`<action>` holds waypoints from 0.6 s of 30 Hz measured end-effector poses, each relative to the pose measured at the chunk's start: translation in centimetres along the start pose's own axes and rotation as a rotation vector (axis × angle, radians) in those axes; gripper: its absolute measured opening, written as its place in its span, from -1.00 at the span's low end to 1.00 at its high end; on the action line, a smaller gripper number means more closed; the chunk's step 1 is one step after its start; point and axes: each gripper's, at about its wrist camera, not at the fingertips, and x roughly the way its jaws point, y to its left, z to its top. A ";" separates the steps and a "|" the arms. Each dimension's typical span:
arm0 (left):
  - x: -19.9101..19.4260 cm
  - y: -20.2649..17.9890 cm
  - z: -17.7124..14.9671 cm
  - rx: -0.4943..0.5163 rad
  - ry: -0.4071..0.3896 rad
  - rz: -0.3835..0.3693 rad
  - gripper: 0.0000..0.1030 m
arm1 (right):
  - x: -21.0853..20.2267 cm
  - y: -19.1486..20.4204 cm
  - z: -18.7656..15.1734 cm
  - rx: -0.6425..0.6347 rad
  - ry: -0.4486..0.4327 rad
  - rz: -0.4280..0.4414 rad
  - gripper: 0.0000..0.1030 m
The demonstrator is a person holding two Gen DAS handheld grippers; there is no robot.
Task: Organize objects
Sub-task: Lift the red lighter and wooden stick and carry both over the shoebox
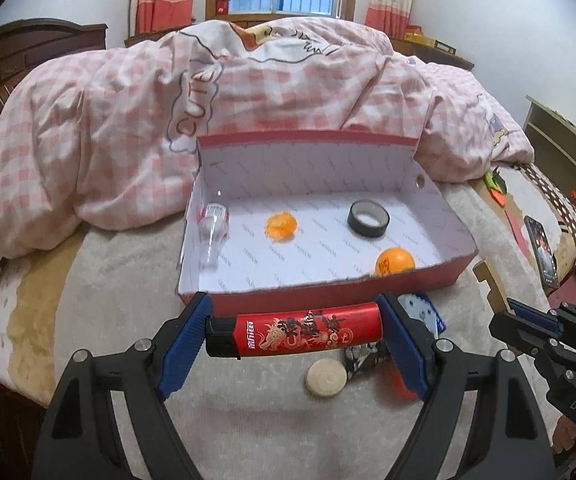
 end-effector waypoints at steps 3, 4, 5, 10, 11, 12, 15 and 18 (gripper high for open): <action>0.1 0.0 0.8 0.001 -0.011 0.000 0.62 | 0.1 0.0 1.0 -0.001 -0.006 0.015 -0.76; 0.1 0.0 1.1 0.001 -0.016 -0.001 0.62 | 0.2 0.1 1.3 -0.004 -0.009 0.016 -0.76; 0.1 0.0 1.4 0.000 -0.021 -0.001 0.62 | 0.4 0.1 1.8 -0.009 -0.013 0.012 -0.76; 0.5 0.1 3.0 -0.004 -0.039 0.002 0.62 | 1.0 0.0 3.3 -0.010 -0.020 0.020 -0.76; 0.7 0.2 3.4 -0.008 -0.041 0.001 0.62 | 1.2 -0.1 3.7 -0.010 -0.021 0.021 -0.76; 0.9 0.3 3.6 -0.010 -0.041 0.002 0.62 | 1.5 -0.1 4.0 -0.009 -0.023 0.019 -0.76; 1.5 0.4 4.5 -0.017 -0.047 0.003 0.62 | 2.0 -0.4 4.9 -0.008 -0.027 0.018 -0.76; 2.3 0.5 5.3 -0.024 -0.045 0.006 0.62 | 3.0 -0.6 5.7 -0.007 -0.024 0.013 -0.76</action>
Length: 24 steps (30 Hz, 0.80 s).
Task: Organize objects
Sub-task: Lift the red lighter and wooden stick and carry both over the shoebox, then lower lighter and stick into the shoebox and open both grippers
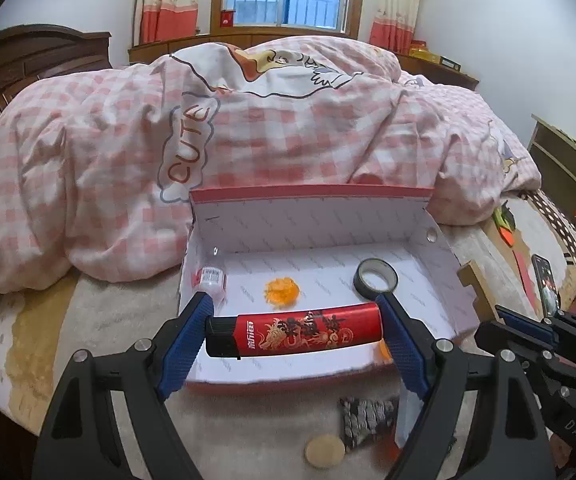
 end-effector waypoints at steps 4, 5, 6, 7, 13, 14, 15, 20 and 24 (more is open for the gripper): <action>1.5 0.1 0.8 -0.009 0.007 0.004 0.62 | 1.8 -0.7 0.8 0.005 0.008 -0.005 -0.76; 2.0 0.2 1.0 -0.010 0.010 0.009 0.62 | 2.2 -0.8 1.0 0.004 0.010 -0.010 -0.76; 2.4 0.2 1.2 -0.012 0.014 0.014 0.62 | 2.7 -0.9 1.1 0.003 0.012 -0.013 -0.76; 2.8 0.3 1.3 -0.015 0.018 0.019 0.62 | 3.2 -1.1 1.3 0.001 0.015 -0.018 -0.76; 6.1 0.9 2.0 -0.032 0.057 0.055 0.62 | 6.3 -2.4 2.3 0.008 0.021 -0.060 -0.76; 6.7 1.0 1.9 -0.034 0.065 0.062 0.62 | 6.8 -2.7 2.4 0.011 0.022 -0.069 -0.76; 7.1 1.1 1.9 -0.036 0.070 0.067 0.62 | 7.2 -2.9 2.4 0.012 0.022 -0.074 -0.76; 9.2 1.4 1.2 -0.037 0.098 0.081 0.62 | 9.0 -3.5 2.1 0.008 0.030 -0.096 -0.76; 10.0 1.6 0.9 -0.034 0.103 0.080 0.62 | 10.3 -3.8 1.6 0.004 0.047 -0.115 -0.76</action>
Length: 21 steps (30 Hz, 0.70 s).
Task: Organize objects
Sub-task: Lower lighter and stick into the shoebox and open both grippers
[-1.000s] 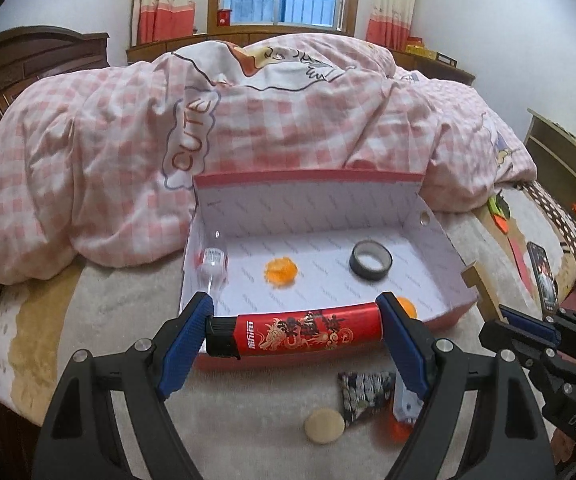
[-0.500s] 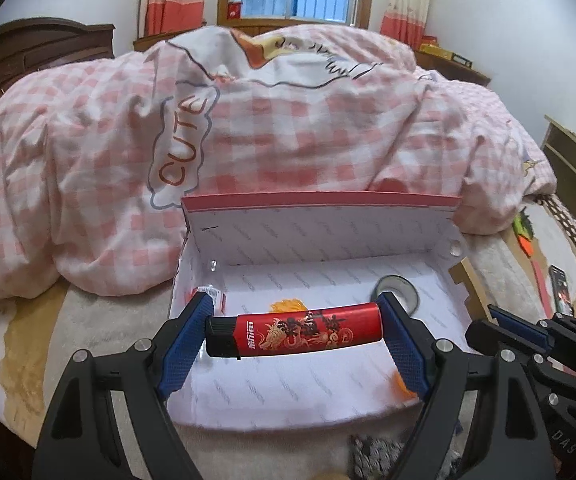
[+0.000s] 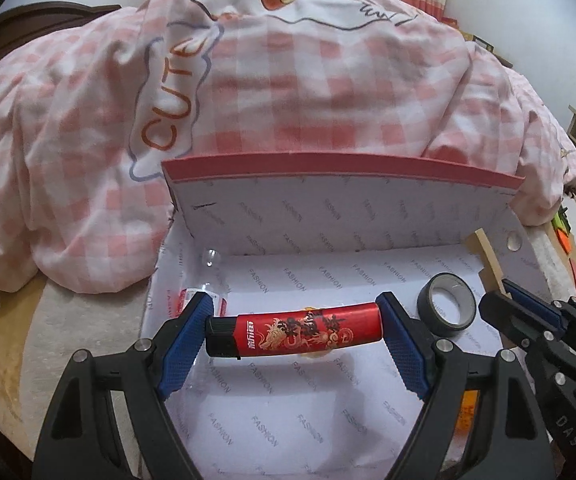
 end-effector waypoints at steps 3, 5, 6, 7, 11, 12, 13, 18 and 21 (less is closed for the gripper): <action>0.6 -0.1 -0.3 0.008 0.002 0.005 0.62 | 0.6 -0.2 -0.3 -0.005 0.008 -0.022 -0.76; 1.0 -0.1 -0.4 0.011 0.006 0.006 0.62 | 0.8 -0.4 -0.4 -0.011 0.010 -0.034 -0.76; 1.1 -0.2 -0.4 0.013 0.005 0.003 0.62 | 0.9 -0.4 -0.4 -0.014 0.010 -0.038 -0.76; 1.2 -0.3 -0.5 0.016 0.008 0.004 0.62 | 1.0 -0.5 -0.5 -0.017 0.011 -0.040 -0.76; 1.2 -0.4 -0.6 0.014 0.004 -0.017 0.63 | 1.3 -0.7 -0.6 -0.015 0.021 -0.040 -0.76; 1.2 -0.4 -0.7 0.010 0.011 -0.027 0.63 | 1.4 -0.7 -0.7 -0.015 0.024 -0.040 -0.76; 1.3 -0.4 -0.7 0.002 0.021 -0.043 0.63 | 1.4 -0.7 -0.7 -0.015 0.028 -0.040 -0.76; 1.2 -0.4 -1.0 -0.013 0.029 -0.073 0.63 | 1.3 -0.6 -0.8 -0.010 0.030 -0.023 -0.69; 1.2 -0.6 -1.2 -0.003 0.035 -0.068 0.63 | 1.1 -0.7 -0.9 -0.009 0.020 -0.029 -0.52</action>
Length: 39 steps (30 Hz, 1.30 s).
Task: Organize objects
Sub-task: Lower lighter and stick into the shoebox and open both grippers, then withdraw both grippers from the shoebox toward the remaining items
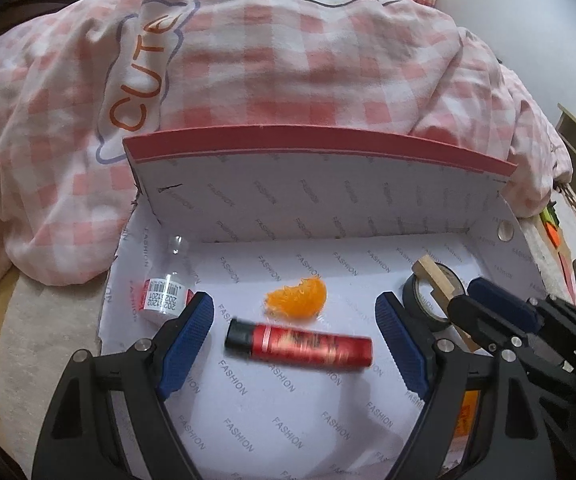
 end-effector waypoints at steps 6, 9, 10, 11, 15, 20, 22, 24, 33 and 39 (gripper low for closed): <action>0.2 -0.2 0.0 -0.001 0.004 -0.003 0.63 | -0.2 -0.3 0.1 0.019 -0.012 0.008 -0.49; 0.4 0.1 0.5 -0.006 -0.001 -0.004 0.64 | -0.2 -0.2 0.1 0.017 -0.016 0.007 -0.49; 0.3 -0.1 0.6 -0.006 -0.001 -0.006 0.63 | -0.2 -0.2 0.1 0.017 -0.017 0.007 -0.49; 0.3 -0.2 0.6 -0.007 0.000 -0.005 0.63 | -0.2 -0.2 0.1 0.017 -0.019 0.006 -0.49; 0.6 -0.6 0.5 -0.010 0.009 -0.001 0.63 | -0.3 -0.1 0.2 0.017 -0.025 0.005 -0.49; 0.4 -0.5 0.4 -0.013 0.008 0.004 0.63 | -0.4 -0.1 0.2 0.019 -0.029 0.005 -0.49; 0.4 -0.4 0.4 -0.013 0.009 0.005 0.63 | -0.5 -0.1 0.2 0.019 -0.029 0.006 -0.49; 0.4 -0.3 0.4 -0.014 0.009 0.005 0.63 | -0.5 -0.1 0.3 0.019 -0.029 0.006 -0.49; -0.1 -0.8 0.2 -0.014 -0.008 0.009 0.63 | -0.9 -0.2 0.2 0.027 -0.040 -0.001 -0.48; -1.0 -1.3 -0.4 -0.007 -0.022 0.029 0.63 | -2.1 -0.2 0.2 0.031 -0.059 -0.011 -0.35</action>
